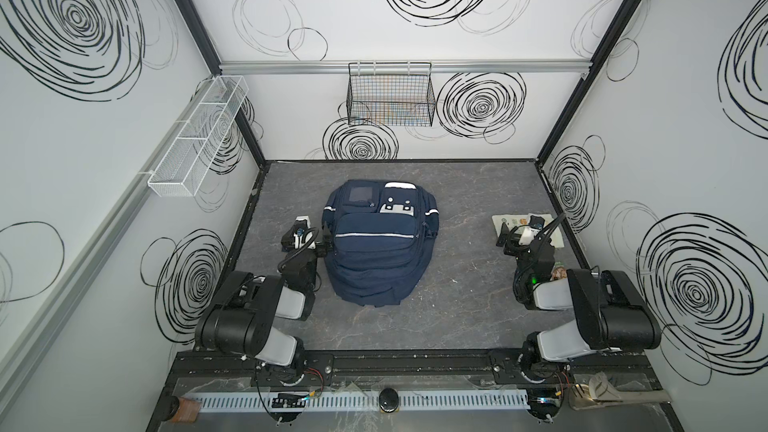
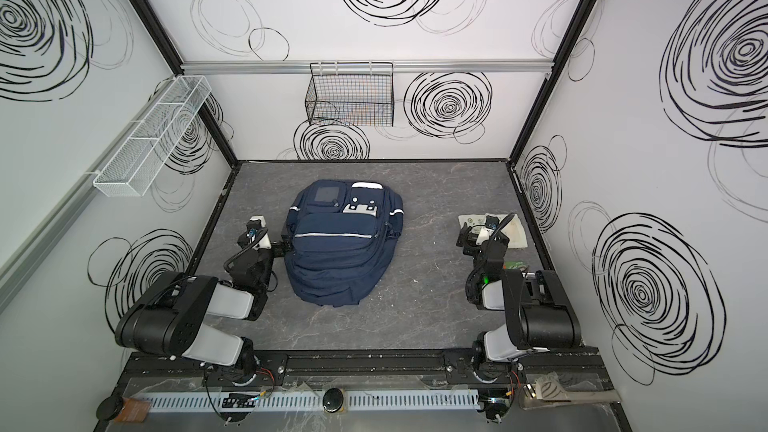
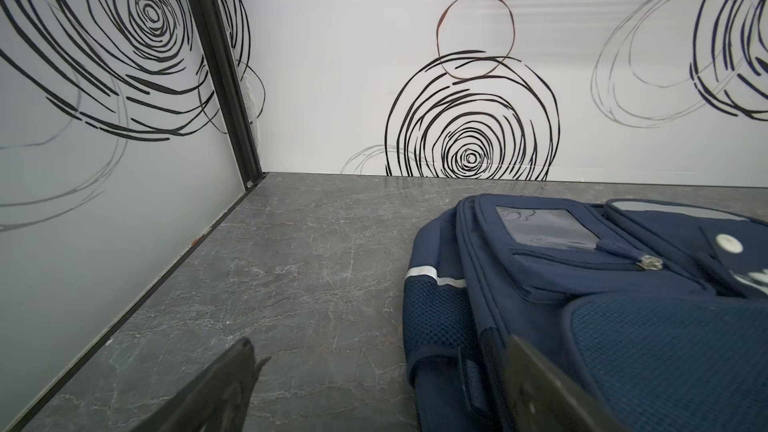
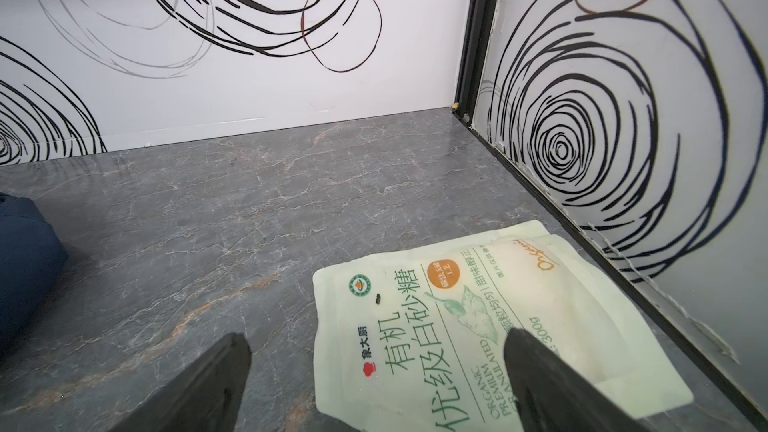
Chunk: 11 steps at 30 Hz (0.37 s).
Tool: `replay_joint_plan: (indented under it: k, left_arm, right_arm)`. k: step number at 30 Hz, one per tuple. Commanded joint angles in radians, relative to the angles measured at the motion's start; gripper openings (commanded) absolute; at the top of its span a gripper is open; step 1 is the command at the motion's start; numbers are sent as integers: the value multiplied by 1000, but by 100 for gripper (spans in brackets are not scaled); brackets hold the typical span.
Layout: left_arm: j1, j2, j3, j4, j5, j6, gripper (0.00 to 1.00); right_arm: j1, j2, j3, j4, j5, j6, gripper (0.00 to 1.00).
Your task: Pack the student bag
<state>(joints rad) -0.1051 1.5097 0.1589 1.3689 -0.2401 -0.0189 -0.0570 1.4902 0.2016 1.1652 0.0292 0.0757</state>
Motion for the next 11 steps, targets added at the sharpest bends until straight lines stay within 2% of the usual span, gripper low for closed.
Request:
replay_joint_plan:
  k: [1,3,6,11]
  left_arm:
    - [6,-11,11,42,-10,11,96]
    - [36,-16,20,17,55,-5,96]
    - [44,-14,24,10,68,-10,96]
    - [21,-14,13,36,17,-1,96]
  right_arm:
    - [5,-16,15,7,2,3,100]
    - [5,-16,15,4,1,4,100]
    - [5,-17,16,4,1,4,100]
    - [5,-19,16,4,1,4,100]
